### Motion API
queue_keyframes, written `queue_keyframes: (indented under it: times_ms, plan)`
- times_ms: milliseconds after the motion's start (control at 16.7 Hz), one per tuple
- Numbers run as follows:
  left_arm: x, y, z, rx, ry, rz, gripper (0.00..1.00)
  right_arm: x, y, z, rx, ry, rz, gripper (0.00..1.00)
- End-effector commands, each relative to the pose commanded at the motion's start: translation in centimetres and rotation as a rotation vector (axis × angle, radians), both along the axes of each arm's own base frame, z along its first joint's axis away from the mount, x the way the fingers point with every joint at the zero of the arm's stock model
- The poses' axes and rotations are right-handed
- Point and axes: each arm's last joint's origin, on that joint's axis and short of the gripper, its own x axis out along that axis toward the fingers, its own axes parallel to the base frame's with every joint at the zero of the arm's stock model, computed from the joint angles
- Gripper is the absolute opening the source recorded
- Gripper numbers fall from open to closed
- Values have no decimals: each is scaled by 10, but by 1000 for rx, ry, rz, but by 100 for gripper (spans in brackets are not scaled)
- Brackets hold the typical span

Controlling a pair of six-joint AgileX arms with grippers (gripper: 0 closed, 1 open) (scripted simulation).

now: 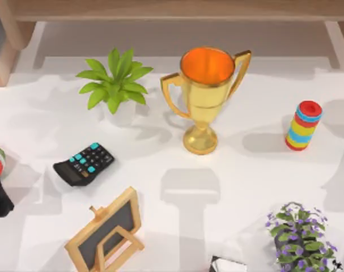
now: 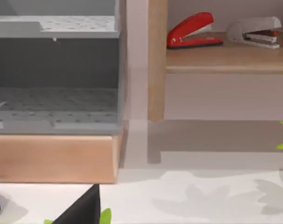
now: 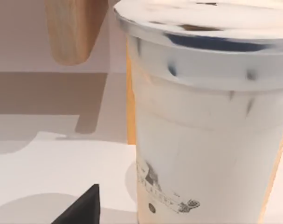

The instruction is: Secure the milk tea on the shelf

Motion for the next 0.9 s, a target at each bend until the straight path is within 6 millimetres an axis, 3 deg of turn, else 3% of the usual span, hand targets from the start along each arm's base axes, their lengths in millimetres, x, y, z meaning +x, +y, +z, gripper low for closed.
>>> queue_keyframes:
  times_ms: [540,840,900]
  plan:
    - [0,0,0,0,0,0,100,72,-3,-7,-1,-3,-2,100]
    - [0,0,0,0,0,0,100,76,-2,-7,-1,-2,-2,100]
    - [0,0,0,0,0,0,100,76,-2,-7,-1,-2,-2,92]
